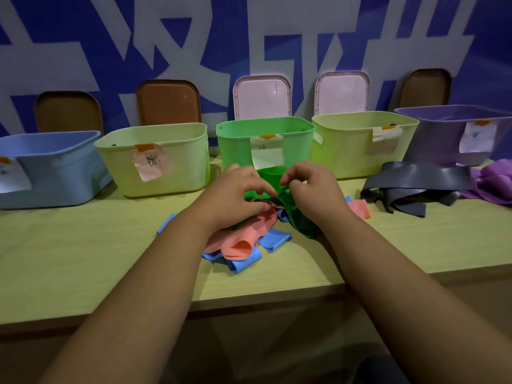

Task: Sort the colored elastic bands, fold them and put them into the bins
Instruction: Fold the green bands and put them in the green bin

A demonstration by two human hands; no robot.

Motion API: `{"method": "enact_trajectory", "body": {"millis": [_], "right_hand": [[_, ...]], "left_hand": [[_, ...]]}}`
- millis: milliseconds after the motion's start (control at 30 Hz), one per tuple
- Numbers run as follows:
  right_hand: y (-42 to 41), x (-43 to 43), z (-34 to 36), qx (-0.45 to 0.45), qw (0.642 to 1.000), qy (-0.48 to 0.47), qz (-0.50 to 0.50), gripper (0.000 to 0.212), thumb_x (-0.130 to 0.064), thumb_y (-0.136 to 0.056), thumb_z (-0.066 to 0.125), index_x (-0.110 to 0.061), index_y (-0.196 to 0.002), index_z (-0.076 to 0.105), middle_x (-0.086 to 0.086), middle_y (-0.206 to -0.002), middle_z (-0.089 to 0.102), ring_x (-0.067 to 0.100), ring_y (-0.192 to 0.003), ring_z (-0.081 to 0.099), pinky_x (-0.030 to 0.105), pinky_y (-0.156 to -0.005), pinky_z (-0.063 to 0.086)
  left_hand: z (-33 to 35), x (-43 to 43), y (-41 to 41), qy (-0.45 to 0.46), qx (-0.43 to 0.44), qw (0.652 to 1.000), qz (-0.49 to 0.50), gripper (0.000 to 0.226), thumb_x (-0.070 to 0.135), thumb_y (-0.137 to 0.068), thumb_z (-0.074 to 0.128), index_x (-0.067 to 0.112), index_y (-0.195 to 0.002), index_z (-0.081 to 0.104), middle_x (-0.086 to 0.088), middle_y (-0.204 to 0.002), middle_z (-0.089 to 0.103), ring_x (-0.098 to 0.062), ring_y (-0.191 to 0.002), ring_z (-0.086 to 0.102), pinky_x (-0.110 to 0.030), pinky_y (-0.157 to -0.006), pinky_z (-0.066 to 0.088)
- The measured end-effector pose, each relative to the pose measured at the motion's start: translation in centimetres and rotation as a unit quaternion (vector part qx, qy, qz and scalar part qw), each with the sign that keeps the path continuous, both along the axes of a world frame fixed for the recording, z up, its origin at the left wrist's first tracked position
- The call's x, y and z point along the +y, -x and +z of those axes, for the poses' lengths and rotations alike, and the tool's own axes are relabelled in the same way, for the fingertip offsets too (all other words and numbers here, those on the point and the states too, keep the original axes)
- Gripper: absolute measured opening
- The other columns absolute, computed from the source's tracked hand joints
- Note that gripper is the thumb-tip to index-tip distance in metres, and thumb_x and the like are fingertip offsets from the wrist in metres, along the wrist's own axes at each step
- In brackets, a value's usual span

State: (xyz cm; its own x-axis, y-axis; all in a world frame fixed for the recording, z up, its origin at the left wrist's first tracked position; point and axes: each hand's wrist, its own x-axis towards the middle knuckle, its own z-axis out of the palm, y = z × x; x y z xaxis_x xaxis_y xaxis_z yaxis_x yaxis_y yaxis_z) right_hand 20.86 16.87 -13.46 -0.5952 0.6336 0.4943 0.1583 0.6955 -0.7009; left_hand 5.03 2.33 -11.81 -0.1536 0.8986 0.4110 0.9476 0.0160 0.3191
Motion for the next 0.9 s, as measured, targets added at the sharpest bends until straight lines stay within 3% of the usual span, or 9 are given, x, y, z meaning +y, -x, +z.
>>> {"method": "enact_trajectory", "body": {"millis": [67, 267, 367, 533, 733, 900], "right_hand": [[-0.01, 0.02, 0.02, -0.001, 1.000, 0.007, -0.007, 0.026, -0.003, -0.088, 0.058, -0.022, -0.081, 0.074, -0.013, -0.089, 0.063, 0.016, -0.094, 0.059, 0.036, -0.085, 0.047], [0.01, -0.02, 0.07, -0.019, 1.000, -0.002, -0.003, 0.025, -0.004, -0.091, 0.059, -0.018, -0.083, 0.077, -0.014, -0.084, 0.063, 0.008, -0.086, 0.058, 0.036, -0.084, 0.048], [0.18, 0.26, -0.13, -0.031, 0.999, -0.015, -0.006, 0.030, -0.006, -0.091, 0.059, -0.027, -0.077, 0.076, -0.011, -0.087, 0.065, 0.014, -0.089, 0.059, 0.038, -0.086, 0.051], [0.62, 0.49, -0.54, -0.060, 0.998, -0.034, -0.009, 0.035, -0.013, -0.090, 0.062, -0.041, -0.073, 0.074, -0.017, -0.090, 0.064, 0.028, -0.106, 0.057, 0.049, -0.098, 0.050], [0.54, 0.44, -0.73, -0.091, 0.995, -0.043, 0.015, 0.023, -0.022, -0.094, 0.066, -0.039, -0.101, 0.079, -0.007, -0.110, 0.064, 0.023, -0.115, 0.048, 0.049, -0.105, 0.042], [0.39, 0.74, -0.84, -0.132, 0.990, -0.050, 0.004, 0.032, -0.020, -0.095, 0.067, -0.037, -0.120, 0.078, -0.004, -0.124, 0.061, 0.025, -0.127, 0.046, 0.048, -0.113, 0.039]], "left_hand": [[-0.17, 0.38, -0.12, -0.011, 0.004, 1.000, -0.001, 0.022, 0.035, -0.090, 0.085, 0.043, -0.110, 0.082, 0.012, -0.100, 0.058, -0.009, -0.100, 0.044, -0.013, -0.083, 0.033], [-0.57, 0.85, -0.11, -0.015, 0.014, 1.000, 0.010, 0.009, 0.032, -0.095, 0.079, 0.037, -0.102, 0.083, 0.015, -0.098, 0.058, -0.008, -0.099, 0.045, -0.016, -0.080, 0.033], [-0.79, 0.99, -0.06, -0.004, 0.011, 1.000, 0.013, 0.006, 0.030, -0.098, 0.076, 0.036, -0.099, 0.078, 0.018, -0.098, 0.057, -0.009, -0.103, 0.046, -0.022, -0.086, 0.034], [-0.81, 0.95, 0.07, -0.018, -0.013, 0.999, 0.036, 0.009, 0.023, -0.103, 0.069, 0.029, -0.098, 0.073, 0.017, -0.099, 0.057, -0.010, -0.104, 0.049, -0.012, -0.086, 0.034], [-0.70, 0.65, 0.16, -0.025, -0.020, 0.999, 0.031, 0.009, 0.023, -0.102, 0.069, 0.030, -0.098, 0.068, 0.017, -0.100, 0.057, -0.007, -0.101, 0.051, -0.018, -0.084, 0.039], [-0.88, 0.39, 0.17, 0.022, -0.004, 1.000, 0.013, 0.017, 0.030, -0.089, 0.083, 0.035, -0.101, 0.071, 0.017, -0.104, 0.061, -0.007, -0.104, 0.051, -0.026, -0.089, 0.044]]}}
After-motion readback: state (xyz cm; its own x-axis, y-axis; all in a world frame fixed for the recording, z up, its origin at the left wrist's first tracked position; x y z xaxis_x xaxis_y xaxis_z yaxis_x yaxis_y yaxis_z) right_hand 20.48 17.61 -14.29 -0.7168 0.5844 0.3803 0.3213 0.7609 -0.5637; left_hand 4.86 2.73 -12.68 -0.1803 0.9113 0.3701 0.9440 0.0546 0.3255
